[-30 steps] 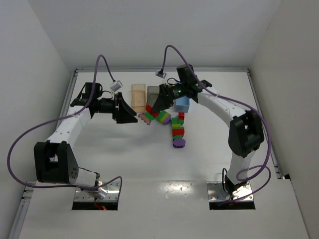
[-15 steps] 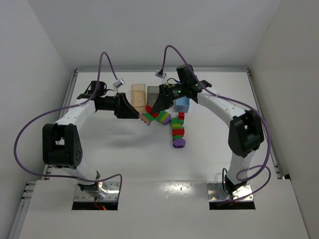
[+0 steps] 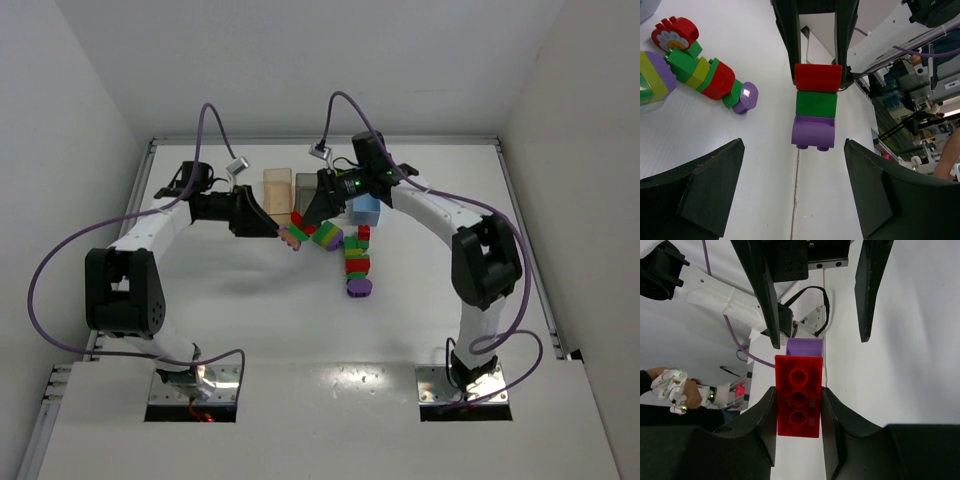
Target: Sort the legos into containers by color
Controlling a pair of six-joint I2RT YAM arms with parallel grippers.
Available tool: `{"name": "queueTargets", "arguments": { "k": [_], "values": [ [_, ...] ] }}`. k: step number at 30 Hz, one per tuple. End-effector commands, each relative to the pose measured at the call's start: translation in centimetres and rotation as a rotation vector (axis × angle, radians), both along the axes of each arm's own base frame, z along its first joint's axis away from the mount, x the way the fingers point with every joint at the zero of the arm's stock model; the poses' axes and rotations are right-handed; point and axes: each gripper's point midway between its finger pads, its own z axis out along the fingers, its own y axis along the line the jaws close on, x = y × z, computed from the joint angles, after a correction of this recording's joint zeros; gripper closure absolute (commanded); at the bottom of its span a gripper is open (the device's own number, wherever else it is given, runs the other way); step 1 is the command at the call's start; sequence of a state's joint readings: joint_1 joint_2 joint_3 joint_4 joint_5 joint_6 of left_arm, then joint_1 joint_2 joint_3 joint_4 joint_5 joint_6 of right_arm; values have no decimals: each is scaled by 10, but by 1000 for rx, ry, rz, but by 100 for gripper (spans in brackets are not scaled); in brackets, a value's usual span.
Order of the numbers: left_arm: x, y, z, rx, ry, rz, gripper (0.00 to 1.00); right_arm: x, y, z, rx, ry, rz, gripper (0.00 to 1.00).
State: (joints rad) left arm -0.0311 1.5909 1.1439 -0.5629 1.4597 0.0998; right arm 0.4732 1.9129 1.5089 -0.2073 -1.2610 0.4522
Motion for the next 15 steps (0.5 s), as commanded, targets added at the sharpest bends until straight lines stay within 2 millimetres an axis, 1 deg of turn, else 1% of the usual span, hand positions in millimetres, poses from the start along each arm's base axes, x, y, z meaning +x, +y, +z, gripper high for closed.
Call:
{"name": "queueTargets", "arguments": {
  "k": [1, 3, 5, 6, 8, 10, 11, 12, 15],
  "values": [
    [-9, 1, 34, -136, -86, -82, 13, 1, 1, 8, 47, -14, 35, 83],
    [-9, 1, 34, -136, -86, -82, 13, 1, 1, 9, 48, -11, 34, 83],
    [-9, 1, 34, -136, -86, -82, 13, 2, 2, 5, 43, -2, 34, 83],
    [-9, 1, 34, -136, -86, -82, 16, 3, 2, 8, 48, -12, 34, 83],
    [-9, -2, 31, -136, -76, -90, 17, 4, 3, 5, 44, -4, 34, 83],
    [-10, -5, 34, -137, -84, -101, 18, 5, 3, 6, 47, -5, 33, 83],
    [-12, -8, 34, -137, -84, -112, 18, 6, 4, 3, 46, 1, 32, 83],
    [-12, -8, 34, -137, -84, -112, 20, 6, 4, 3, 46, 2, 32, 83],
    [-12, -8, 34, -137, -84, -112, 22, 5, 8, 7, 53, -10, 40, 83]
  ]
}}
